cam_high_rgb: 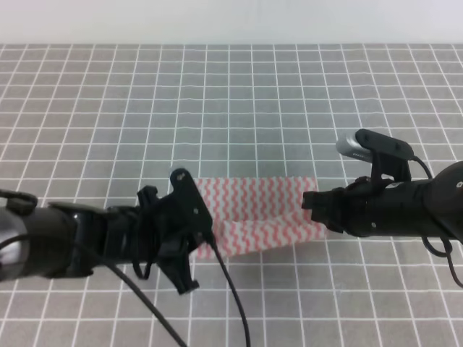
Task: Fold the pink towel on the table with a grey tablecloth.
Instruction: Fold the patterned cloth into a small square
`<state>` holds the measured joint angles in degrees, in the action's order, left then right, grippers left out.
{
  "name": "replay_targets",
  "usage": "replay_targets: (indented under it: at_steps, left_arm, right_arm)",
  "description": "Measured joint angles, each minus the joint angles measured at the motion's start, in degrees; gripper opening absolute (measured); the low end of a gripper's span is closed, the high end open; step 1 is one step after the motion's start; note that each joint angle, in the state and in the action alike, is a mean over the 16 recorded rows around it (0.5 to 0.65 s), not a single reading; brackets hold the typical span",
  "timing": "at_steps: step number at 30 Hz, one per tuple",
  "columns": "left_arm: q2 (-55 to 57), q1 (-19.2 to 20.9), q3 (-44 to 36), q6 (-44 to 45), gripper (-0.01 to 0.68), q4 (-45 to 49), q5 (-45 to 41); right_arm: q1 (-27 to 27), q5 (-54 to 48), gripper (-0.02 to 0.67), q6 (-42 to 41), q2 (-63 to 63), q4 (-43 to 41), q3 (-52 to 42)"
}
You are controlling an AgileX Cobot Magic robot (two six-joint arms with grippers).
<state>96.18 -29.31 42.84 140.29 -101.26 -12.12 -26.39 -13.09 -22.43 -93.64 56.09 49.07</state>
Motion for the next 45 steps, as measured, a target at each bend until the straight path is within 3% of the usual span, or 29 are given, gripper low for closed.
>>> replay_targets:
  at_steps: [13, 45]
  left_arm:
    - [1.1, 0.0, 4.8, -0.1, -0.002, 0.1, 2.8]
    - [5.2, 0.0, 7.7, 0.1, -0.002, 0.2, 4.1]
  right_arm:
    - [2.2, -2.2, -0.014, -0.1, -3.5, -0.1, 4.4]
    - [2.9, -2.2, -0.014, -0.2, -7.8, -0.9, 6.4]
